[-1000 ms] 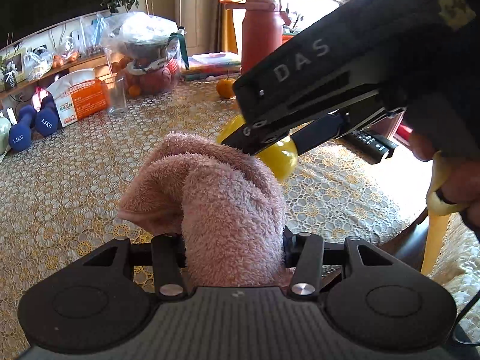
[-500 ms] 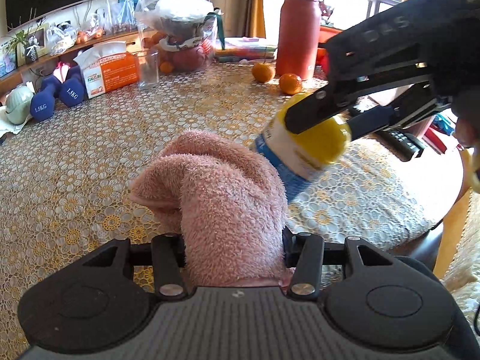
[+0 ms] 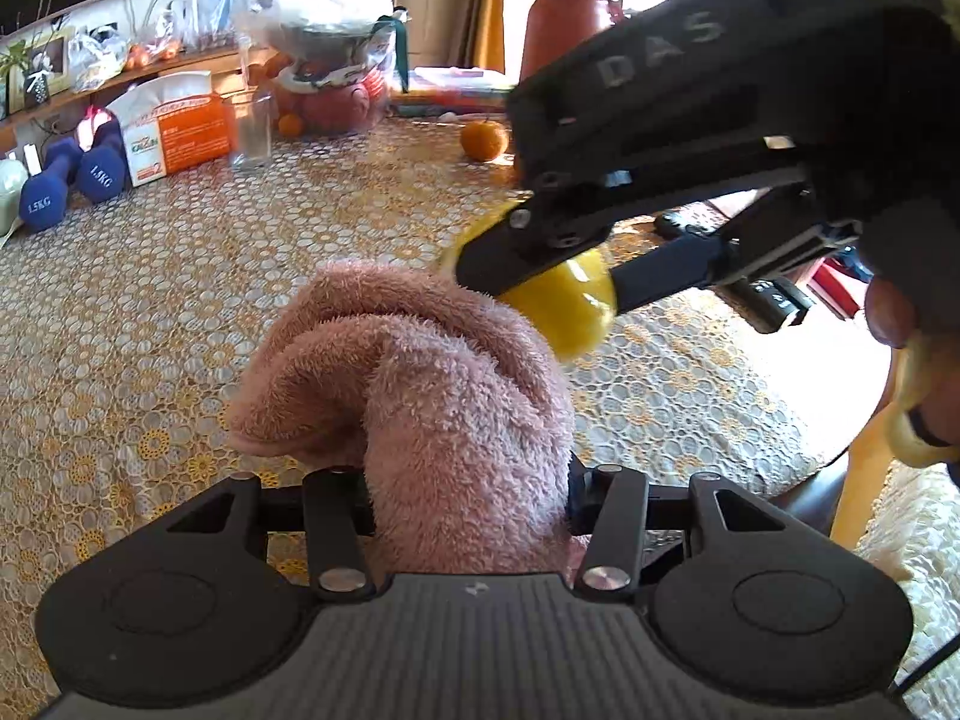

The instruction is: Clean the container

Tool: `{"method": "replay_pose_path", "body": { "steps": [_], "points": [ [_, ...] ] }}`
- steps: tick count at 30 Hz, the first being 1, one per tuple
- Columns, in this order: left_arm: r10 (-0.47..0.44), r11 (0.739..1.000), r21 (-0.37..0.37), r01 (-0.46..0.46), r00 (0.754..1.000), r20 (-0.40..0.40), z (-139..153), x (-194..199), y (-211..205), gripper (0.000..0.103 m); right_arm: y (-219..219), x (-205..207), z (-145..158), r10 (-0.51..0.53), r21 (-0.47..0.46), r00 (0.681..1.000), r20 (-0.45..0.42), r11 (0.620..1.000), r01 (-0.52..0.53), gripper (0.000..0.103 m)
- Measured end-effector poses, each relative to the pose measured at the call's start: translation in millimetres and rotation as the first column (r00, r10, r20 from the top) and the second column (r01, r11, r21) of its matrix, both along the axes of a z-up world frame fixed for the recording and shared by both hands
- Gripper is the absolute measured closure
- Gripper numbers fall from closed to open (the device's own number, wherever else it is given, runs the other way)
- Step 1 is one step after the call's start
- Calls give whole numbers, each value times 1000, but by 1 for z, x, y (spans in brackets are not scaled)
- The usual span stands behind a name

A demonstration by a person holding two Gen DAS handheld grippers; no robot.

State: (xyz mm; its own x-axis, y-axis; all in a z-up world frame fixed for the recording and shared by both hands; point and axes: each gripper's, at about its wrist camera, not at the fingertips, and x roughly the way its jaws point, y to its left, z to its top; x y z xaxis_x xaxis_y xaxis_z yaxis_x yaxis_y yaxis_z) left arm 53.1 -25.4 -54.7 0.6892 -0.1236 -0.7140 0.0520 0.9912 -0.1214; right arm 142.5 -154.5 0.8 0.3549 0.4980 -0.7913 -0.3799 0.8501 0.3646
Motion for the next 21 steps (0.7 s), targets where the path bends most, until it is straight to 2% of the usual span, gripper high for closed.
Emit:
{"method": "replay_pose_path", "body": {
  "steps": [5,10,14,17,21],
  "points": [
    [80,996,-33,-81,996,-38,-9,8,29,54,-2,1,-3,18,9,1000,-2,1000,-17,43],
    [127,991,-41,-128,991,-42,-7,11,54,54,-5,3,-3,51,11,999,8,999,-51,43],
    [104,991,-77,-106,994,-23,5,4,72,54,-6,-3,2,130,-14,989,67,991,-130,43],
    [31,994,-106,-29,999,16,19,-3,78,54,-2,-16,8,231,-96,958,170,971,-217,43],
    [-35,988,-150,41,999,41,33,-4,78,54,3,-34,11,378,-202,888,261,921,-333,43]
  ]
}}
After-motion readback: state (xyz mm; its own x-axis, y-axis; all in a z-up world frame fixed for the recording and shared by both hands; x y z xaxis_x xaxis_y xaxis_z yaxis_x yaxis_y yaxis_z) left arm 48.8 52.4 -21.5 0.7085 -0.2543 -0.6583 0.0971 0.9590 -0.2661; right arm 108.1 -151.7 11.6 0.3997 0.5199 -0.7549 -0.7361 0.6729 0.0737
